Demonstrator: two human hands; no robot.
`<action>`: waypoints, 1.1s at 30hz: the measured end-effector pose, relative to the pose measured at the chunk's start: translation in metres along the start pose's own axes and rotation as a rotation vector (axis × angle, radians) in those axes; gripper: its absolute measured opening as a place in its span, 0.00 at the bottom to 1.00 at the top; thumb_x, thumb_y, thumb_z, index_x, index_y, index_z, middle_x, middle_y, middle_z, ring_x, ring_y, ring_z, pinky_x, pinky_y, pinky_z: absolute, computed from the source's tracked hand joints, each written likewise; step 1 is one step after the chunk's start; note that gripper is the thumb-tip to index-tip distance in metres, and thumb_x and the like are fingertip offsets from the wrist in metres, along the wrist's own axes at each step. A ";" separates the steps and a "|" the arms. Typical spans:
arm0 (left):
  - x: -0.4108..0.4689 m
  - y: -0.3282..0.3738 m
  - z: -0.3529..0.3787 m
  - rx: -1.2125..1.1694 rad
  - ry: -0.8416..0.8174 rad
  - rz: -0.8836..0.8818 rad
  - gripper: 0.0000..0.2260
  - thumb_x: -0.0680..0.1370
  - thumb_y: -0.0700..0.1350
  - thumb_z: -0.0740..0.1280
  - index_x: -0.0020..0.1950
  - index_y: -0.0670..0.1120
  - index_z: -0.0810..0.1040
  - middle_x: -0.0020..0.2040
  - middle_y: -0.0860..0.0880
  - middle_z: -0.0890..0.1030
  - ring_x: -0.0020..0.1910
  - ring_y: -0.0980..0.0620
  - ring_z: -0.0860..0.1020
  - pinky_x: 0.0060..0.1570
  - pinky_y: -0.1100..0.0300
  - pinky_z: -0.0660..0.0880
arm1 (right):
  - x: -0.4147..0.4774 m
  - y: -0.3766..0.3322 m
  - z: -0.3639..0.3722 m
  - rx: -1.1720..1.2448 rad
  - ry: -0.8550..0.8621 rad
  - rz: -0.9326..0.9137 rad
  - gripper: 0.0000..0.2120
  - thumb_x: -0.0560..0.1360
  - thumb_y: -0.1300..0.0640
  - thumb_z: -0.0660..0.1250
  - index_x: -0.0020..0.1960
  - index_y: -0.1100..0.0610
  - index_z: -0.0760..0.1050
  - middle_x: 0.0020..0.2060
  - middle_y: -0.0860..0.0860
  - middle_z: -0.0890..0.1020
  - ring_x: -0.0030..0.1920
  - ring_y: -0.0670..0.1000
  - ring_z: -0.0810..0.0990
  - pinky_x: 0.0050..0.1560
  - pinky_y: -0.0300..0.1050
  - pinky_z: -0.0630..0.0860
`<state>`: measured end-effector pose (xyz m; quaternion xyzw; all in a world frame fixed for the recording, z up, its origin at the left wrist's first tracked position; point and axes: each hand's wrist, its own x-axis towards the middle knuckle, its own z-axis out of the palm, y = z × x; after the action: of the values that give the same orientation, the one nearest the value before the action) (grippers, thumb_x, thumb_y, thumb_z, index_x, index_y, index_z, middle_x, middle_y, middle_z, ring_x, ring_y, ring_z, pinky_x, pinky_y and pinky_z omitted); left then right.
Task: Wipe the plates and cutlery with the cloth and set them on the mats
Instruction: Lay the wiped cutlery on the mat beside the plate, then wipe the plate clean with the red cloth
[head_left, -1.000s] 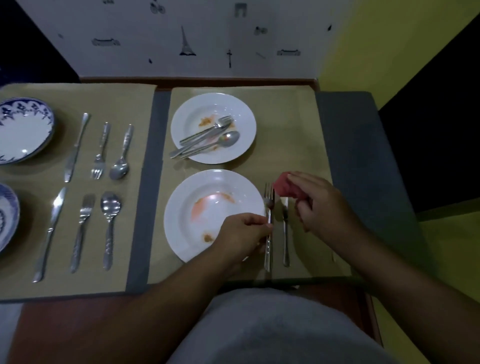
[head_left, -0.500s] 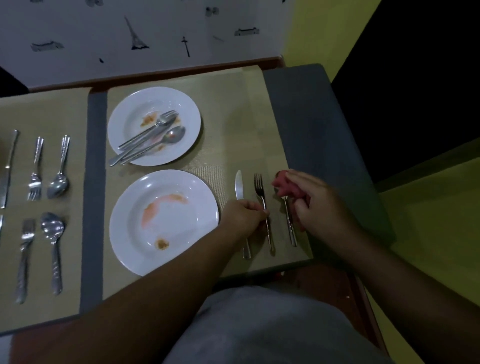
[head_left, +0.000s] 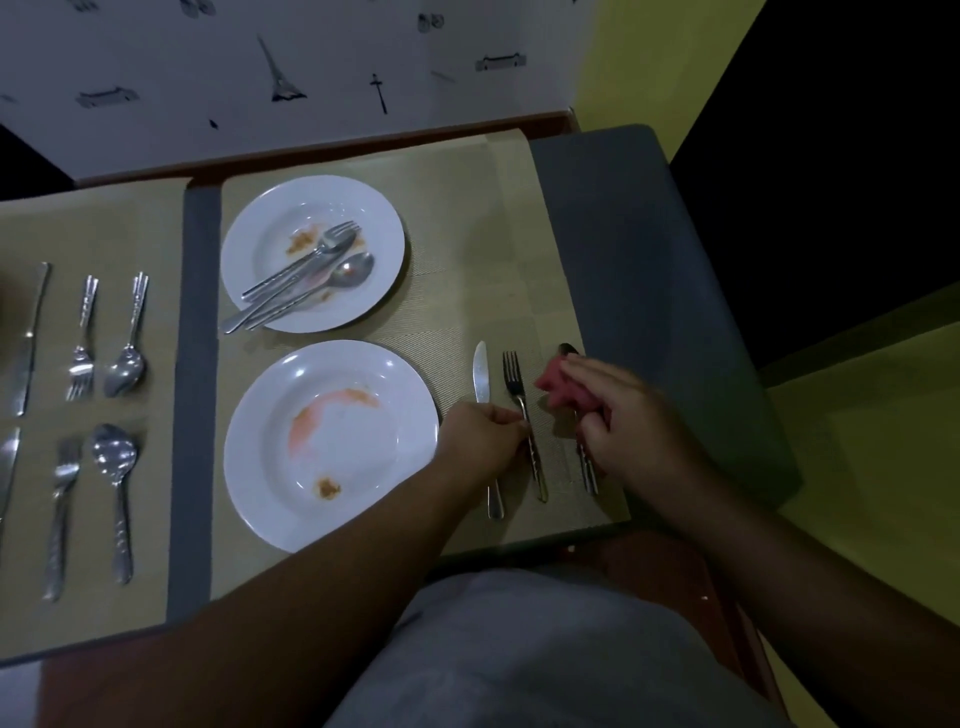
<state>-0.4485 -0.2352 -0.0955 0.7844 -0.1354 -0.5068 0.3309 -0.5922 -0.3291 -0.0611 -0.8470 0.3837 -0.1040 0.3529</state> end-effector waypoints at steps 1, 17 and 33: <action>-0.001 0.000 -0.001 -0.015 -0.003 0.002 0.06 0.79 0.44 0.71 0.52 0.46 0.87 0.46 0.49 0.87 0.47 0.51 0.85 0.57 0.49 0.82 | 0.000 -0.001 0.002 0.005 0.001 -0.008 0.29 0.72 0.70 0.64 0.71 0.52 0.71 0.68 0.47 0.73 0.65 0.39 0.68 0.66 0.36 0.68; -0.062 -0.046 -0.104 -0.216 0.267 0.021 0.07 0.78 0.47 0.72 0.42 0.47 0.85 0.34 0.51 0.85 0.36 0.53 0.84 0.49 0.54 0.83 | 0.005 -0.076 0.055 -0.016 -0.101 -0.214 0.28 0.71 0.70 0.64 0.68 0.52 0.74 0.64 0.42 0.76 0.65 0.39 0.71 0.68 0.36 0.66; -0.059 -0.090 -0.214 0.366 0.385 0.231 0.07 0.77 0.54 0.73 0.46 0.51 0.85 0.42 0.55 0.83 0.41 0.57 0.80 0.47 0.59 0.78 | 0.037 -0.165 0.129 0.044 -0.257 -0.269 0.22 0.72 0.72 0.60 0.59 0.52 0.78 0.50 0.42 0.80 0.46 0.39 0.78 0.44 0.29 0.72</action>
<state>-0.2968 -0.0540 -0.0559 0.8922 -0.2479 -0.2748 0.2590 -0.4141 -0.2136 -0.0469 -0.8892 0.2162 -0.0496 0.4002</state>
